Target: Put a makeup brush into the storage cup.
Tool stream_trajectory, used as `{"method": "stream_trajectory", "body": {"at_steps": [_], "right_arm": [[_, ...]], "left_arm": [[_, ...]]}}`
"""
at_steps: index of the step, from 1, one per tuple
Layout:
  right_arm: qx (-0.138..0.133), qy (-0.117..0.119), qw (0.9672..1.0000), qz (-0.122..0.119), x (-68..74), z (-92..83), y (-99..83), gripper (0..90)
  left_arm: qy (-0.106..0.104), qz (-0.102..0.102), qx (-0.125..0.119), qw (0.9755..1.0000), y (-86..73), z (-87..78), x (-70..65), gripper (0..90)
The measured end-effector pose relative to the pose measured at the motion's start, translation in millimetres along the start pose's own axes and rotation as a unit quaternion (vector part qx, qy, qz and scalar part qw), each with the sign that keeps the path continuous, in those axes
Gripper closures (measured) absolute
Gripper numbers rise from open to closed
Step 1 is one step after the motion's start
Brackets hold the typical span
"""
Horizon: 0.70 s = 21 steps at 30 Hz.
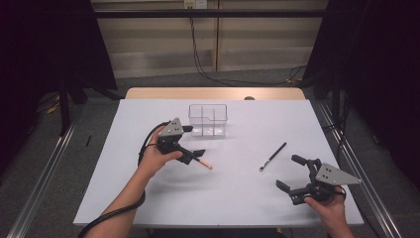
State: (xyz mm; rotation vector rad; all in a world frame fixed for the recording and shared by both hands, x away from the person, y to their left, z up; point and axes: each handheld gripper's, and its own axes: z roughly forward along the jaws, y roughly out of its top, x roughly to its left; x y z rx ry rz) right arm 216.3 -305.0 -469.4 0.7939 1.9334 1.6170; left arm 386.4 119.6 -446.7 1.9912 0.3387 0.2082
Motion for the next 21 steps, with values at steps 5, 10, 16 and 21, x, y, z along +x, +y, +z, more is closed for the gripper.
{"method": "stream_trajectory", "body": {"at_steps": [5, 10, 16, 21], "right_arm": [[0.001, 0.001, 1.0, 0.0, 0.1, 0.3, -0.2, 0.0], [0.003, 0.005, 1.0, 0.0, 0.0, 0.7, -0.5, 0.0], [0.006, 0.009, 0.9999, -0.004, 0.5, 1.0, -0.4, 0.0], [0.009, 0.011, 0.9999, -0.001, 0.4, 1.5, -0.9, 0.0]], "left_arm": [[-0.013, 0.003, 0.033, 0.9994, 3.7, 4.9, -0.6, 0.0], [-0.02, 0.012, 0.074, 0.997, 9.0, 9.0, 1.2, 0.0], [-0.03, 0.018, 0.132, 0.9906, 14.5, 13.3, 5.2, 0.0], [-0.038, 0.016, 0.179, 0.9829, 16.6, 18.6, 9.3, 0.0]]}}
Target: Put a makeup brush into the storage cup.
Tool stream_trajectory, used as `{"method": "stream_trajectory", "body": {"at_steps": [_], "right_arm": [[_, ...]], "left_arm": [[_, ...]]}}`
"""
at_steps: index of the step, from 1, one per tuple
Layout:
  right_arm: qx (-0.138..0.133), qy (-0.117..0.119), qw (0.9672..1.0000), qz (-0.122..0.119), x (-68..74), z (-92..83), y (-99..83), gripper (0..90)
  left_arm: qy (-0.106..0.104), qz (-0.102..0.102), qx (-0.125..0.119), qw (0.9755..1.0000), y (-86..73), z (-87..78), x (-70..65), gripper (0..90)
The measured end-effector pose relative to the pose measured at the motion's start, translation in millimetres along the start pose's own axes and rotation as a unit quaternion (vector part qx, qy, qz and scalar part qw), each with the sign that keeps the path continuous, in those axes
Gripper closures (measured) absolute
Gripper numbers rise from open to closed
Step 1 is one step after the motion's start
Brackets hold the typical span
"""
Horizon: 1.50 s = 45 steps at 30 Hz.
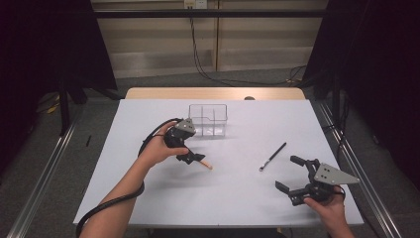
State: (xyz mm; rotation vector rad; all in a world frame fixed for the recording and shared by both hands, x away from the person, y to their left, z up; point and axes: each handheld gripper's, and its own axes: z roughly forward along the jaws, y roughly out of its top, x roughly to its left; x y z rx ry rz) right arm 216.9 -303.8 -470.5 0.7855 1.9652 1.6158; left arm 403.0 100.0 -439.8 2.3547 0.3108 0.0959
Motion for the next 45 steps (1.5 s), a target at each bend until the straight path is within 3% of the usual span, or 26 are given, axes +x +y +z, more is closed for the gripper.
{"method": "stream_trajectory", "body": {"at_steps": [6, 13, 25, 30, 34, 41, 45], "right_arm": [[-0.001, 0.001, 1.0, -0.004, 0.0, 0.1, 0.2, 0.0], [0.001, 0.004, 1.0, -0.001, 0.0, 0.4, -0.2, 0.0], [0.003, 0.006, 1.0, -0.003, 0.4, 1.4, -0.3, 0.0], [0.002, 0.005, 1.0, -0.003, -0.1, 1.1, -0.4, 0.0], [0.002, 0.005, 1.0, -0.002, -0.1, 1.0, -0.3, 0.0], [0.002, 0.005, 1.0, -0.002, -0.3, 0.8, -0.4, 0.0], [0.002, 0.005, 1.0, -0.002, 0.1, 1.0, -0.3, 0.0]], "left_arm": [[-0.013, 0.013, 0.049, 0.9986, 2.7, 5.8, 1.9, 0.0], [-0.015, 0.021, 0.082, 0.9963, 5.2, 11.4, 2.2, 0.0], [-0.011, 0.033, 0.108, 0.9935, 9.9, 17.9, 2.2, 0.0], [-0.017, 0.048, 0.134, 0.9897, 9.7, 22.9, 0.6, 0.0], [-0.019, 0.052, 0.14, 0.9886, 9.7, 26.8, -2.0, 0.0], [-0.031, 0.041, 0.143, 0.9883, 8.8, 30.5, -4.3, 0.0], [-0.037, 0.041, 0.151, 0.9869, 8.0, 32.2, -6.1, 0.0]]}}
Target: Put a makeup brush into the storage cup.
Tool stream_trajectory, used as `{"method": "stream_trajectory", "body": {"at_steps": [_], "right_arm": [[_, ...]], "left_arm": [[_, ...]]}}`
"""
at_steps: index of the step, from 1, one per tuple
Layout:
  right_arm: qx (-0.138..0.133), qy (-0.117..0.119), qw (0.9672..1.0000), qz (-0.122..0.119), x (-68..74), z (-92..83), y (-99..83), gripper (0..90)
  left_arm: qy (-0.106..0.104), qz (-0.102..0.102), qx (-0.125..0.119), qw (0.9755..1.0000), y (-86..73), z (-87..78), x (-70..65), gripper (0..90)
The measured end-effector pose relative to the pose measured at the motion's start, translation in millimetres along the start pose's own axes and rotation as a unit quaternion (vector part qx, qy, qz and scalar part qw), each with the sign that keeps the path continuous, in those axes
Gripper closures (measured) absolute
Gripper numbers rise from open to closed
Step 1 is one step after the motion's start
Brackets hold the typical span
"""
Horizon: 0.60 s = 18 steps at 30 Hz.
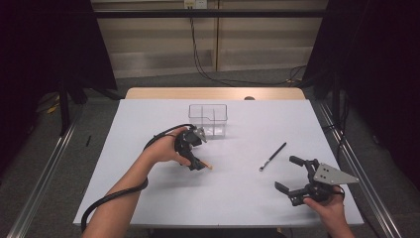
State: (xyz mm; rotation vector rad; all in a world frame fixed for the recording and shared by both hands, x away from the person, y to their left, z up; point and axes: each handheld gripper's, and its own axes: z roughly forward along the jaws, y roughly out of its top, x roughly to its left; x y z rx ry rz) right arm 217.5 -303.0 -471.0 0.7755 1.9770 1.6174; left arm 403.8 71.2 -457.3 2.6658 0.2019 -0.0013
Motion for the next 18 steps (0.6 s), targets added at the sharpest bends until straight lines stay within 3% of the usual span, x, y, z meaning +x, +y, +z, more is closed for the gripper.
{"method": "stream_trajectory", "body": {"at_steps": [8, 10, 18], "right_arm": [[0.0, 0.0, 1.0, 0.001, -0.6, -0.1, -0.2, 0.0], [0.0, 0.0, 1.0, 0.0, -0.6, -0.3, -0.2, 0.0], [0.0, -0.001, 1.0, 0.001, -1.3, -0.5, -0.3, 0.0]], "left_arm": [[0.002, -0.004, 0.014, 0.9999, -0.9, 3.8, -1.0, 0.0], [0.01, 0.006, 0.024, 0.9996, -0.6, 4.3, -0.4, 0.0], [0.01, -0.001, 0.029, 0.9995, 0.3, 5.4, 0.8, 3.1]]}}
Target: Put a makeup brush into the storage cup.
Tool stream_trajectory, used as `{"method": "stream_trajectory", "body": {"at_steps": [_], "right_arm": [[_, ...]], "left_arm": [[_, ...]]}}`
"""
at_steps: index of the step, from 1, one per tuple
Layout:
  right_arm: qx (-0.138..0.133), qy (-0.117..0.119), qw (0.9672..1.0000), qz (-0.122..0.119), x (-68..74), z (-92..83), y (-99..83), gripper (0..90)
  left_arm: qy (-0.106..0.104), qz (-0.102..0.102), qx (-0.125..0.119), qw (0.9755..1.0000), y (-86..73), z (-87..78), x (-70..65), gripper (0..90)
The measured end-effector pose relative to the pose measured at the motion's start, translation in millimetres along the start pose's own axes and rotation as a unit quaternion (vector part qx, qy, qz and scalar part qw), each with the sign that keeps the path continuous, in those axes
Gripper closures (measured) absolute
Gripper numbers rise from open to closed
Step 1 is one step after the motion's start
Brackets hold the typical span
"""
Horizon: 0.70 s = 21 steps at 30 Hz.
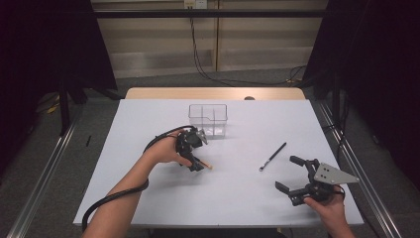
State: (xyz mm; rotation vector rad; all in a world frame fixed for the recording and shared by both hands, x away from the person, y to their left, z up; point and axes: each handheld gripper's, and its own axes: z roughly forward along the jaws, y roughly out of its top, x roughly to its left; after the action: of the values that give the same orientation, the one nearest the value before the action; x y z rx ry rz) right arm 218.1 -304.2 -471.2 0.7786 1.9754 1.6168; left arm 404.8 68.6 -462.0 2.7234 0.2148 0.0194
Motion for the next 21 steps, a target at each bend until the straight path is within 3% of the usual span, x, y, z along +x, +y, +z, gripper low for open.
{"method": "stream_trajectory", "body": {"at_steps": [11, 21], "right_arm": [[0.002, 0.001, 1.0, 0.001, -0.1, 0.1, -0.3, 0.0], [0.002, 0.003, 1.0, 0.002, -0.1, 0.0, -0.3, 0.0]], "left_arm": [[-0.014, -0.006, 0.008, 0.9999, -1.5, 0.2, -1.6, 15.2], [-0.021, 0.004, 0.035, 0.9992, 4.9, -3.3, -3.5, 29.3]]}}
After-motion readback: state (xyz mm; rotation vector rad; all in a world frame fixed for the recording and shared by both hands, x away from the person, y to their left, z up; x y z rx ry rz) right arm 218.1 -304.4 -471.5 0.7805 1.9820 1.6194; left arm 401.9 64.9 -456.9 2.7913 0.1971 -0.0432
